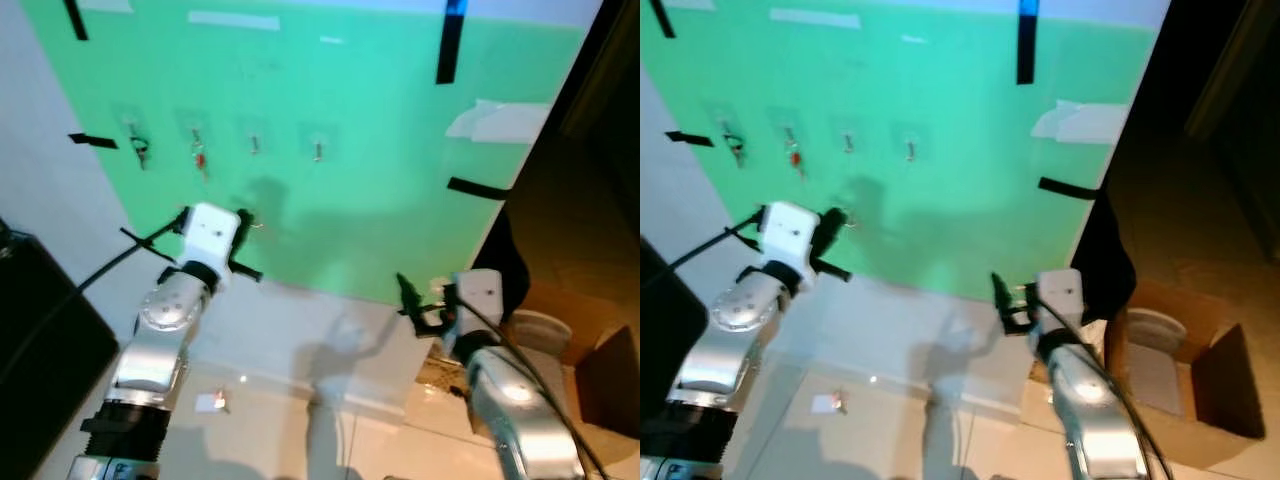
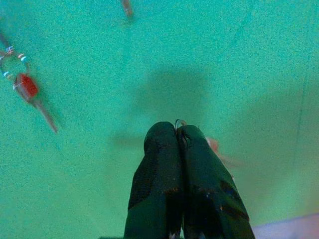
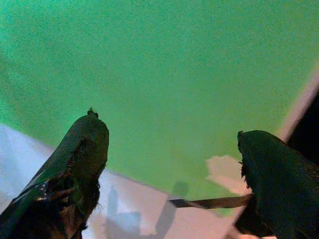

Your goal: Hang keys on a hook

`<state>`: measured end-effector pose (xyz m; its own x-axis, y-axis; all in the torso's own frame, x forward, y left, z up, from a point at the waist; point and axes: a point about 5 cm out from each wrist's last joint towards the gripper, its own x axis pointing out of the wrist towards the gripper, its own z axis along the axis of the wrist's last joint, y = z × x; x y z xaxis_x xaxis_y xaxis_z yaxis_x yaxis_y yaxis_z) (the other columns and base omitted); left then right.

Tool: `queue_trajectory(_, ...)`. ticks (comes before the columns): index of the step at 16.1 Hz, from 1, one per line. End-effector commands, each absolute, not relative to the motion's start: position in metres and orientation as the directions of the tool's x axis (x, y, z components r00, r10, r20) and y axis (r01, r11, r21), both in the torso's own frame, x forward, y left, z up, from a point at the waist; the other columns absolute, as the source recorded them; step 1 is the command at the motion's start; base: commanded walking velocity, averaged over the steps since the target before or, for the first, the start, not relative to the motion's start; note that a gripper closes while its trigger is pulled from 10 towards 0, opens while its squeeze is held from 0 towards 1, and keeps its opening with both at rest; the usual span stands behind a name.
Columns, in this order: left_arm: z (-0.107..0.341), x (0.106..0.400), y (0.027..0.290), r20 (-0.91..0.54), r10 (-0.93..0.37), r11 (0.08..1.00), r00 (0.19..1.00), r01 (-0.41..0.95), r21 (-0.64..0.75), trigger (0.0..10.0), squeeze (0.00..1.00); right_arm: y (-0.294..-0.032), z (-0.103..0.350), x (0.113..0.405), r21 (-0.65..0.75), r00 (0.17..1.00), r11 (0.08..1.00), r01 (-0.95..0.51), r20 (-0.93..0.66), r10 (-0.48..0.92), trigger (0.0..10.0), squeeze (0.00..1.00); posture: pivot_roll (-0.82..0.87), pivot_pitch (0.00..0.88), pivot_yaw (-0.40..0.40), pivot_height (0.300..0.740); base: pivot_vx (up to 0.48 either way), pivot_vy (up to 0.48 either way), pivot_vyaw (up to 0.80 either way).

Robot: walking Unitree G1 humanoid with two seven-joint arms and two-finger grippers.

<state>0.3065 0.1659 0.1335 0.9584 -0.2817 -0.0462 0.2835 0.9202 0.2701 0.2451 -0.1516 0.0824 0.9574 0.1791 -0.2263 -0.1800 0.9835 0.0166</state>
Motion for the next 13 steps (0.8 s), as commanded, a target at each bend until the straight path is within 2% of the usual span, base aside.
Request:
queue_trajectory(1,0.142,0.308,0.176,-0.018,-0.247,0.913,0.969,0.239,0.33,10.0,0.0,-0.142,0.084,0.242,0.05,0.943,0.968,-0.247,-0.217,0.252,10.0,0.0,-0.07,0.0,0.023,0.74,0.0,0.0,0.0)
queue_trajectory(7,0.164,0.33,0.181,-0.022,-0.209,0.832,0.978,0.19,0.521,10.0,0.0,-0.143,0.103,0.248,0.066,0.912,0.928,-0.366,-0.173,0.372,10.0,0.0,-0.07,0.0,0.006,0.74,0.0,0.0,0.0)
queue_trajectory(9,0.18,0.344,0.182,-0.003,-0.185,0.771,0.983,0.147,0.62,10.0,0.0,-0.143,0.112,0.251,0.063,0.886,0.899,-0.433,-0.153,0.438,10.0,0.0,-0.07,0.0,-0.011,0.74,0.0,0.0,0.0)
queue_trajectory(13,0.196,0.361,0.177,0.036,-0.144,0.752,0.989,0.086,0.654,10.0,0.0,-0.148,0.118,0.253,0.039,0.863,0.876,-0.48,-0.156,0.48,10.0,0.0,-0.08,0.0,-0.021,0.74,0.0,0.0,0.0)
